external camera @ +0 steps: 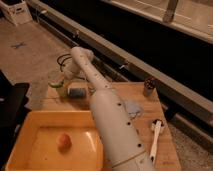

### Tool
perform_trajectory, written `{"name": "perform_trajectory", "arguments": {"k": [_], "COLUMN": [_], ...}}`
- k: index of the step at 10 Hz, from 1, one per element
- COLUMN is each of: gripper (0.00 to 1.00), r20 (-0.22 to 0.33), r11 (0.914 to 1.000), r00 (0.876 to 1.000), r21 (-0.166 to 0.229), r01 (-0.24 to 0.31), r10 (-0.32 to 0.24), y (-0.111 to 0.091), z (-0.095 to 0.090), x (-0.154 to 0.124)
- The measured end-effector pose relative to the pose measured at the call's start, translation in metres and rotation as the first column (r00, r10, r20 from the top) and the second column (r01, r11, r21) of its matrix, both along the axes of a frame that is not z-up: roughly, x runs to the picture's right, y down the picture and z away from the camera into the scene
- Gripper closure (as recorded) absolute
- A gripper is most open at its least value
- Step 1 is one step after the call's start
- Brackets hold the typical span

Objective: Place pepper in plastic cup

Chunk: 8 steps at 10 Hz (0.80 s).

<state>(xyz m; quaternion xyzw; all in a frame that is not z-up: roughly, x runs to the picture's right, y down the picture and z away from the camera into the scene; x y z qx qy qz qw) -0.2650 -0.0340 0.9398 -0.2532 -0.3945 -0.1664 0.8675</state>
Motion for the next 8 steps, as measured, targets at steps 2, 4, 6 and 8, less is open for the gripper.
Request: {"name": "perform_trajectory", "arguments": {"k": [2, 4, 6, 8], "gripper": [0.81, 0.81, 0.70, 0.47], "r20": [-0.001, 0.000, 0.001, 0.002], "r11": [1.0000, 0.9999, 0.9998, 0.9995], "r00": [1.000, 1.000, 1.000, 1.000], "r21": [-0.003, -0.003, -0.010, -0.019], "r01": [0.007, 0.012, 0.019, 0.025], "r10": [-0.007, -0.012, -0.019, -0.024], "y": [0.0021, 0.0029, 0.0043, 0.0061], "z": [-0.0002, -0.0034, -0.0051, -0.0052], "x": [0.0024, 0.0016, 0.0002, -0.0012]}}
